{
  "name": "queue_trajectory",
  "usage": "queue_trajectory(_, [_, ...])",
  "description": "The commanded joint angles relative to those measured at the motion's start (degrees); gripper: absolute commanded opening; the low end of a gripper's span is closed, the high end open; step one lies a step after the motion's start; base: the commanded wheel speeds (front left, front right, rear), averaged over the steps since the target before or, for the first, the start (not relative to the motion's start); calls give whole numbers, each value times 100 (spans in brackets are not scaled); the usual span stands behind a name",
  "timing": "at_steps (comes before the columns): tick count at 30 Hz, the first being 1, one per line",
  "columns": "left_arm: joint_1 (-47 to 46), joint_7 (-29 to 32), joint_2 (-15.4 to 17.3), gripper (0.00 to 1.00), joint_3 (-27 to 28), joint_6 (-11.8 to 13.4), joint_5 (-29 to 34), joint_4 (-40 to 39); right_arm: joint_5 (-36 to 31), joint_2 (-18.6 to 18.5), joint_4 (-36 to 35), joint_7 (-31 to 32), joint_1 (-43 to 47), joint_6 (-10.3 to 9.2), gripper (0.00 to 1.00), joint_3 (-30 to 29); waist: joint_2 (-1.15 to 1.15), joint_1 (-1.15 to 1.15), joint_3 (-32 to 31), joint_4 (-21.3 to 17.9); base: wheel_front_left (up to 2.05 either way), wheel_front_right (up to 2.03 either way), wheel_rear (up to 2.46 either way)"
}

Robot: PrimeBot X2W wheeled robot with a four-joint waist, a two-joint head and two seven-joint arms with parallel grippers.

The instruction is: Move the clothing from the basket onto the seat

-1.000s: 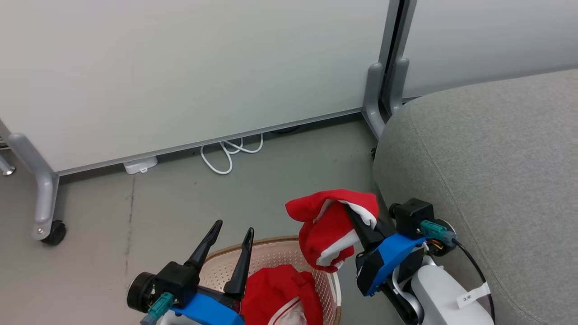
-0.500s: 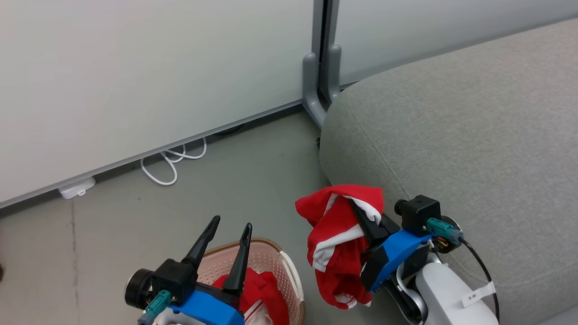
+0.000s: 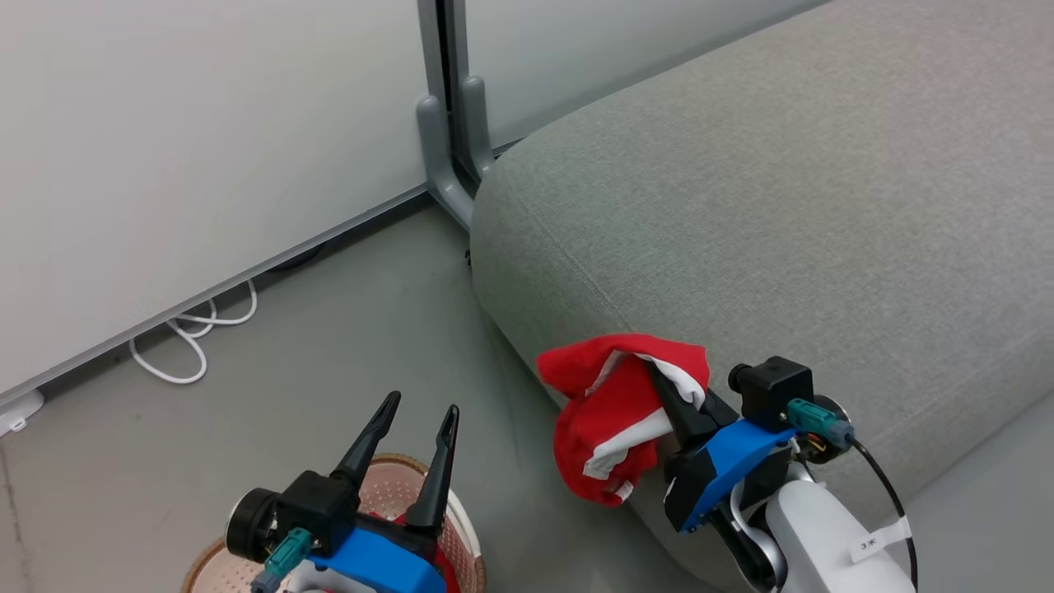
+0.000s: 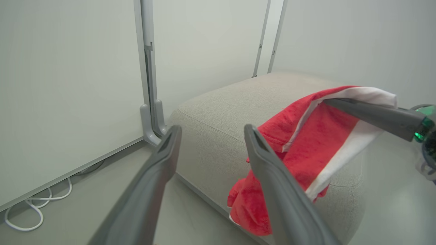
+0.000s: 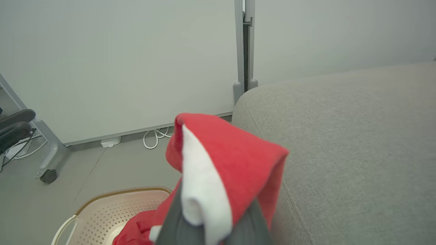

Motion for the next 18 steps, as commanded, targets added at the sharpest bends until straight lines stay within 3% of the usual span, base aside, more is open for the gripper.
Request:
queue_trajectory(1, [-45, -18, 2, 100, 5, -7, 16, -10, -38, -15, -25, 10, 68, 3, 0, -15, 0, 0, 14, -111, 0, 0, 0])
queue_trajectory(6, [-17, -17, -13, 100, -3, -7, 31, 23, -63, -15, -85, 27, 103, 3, 0, -69, 0, 0, 41, -303, 0, 0, 0])
queue_trajectory(18, [-161, -18, 37, 100, -109, -7, -17, 64, -130, -12, -203, 56, 193, 3, 0, -198, 0, 0, 132, -335, 0, 0, 0])
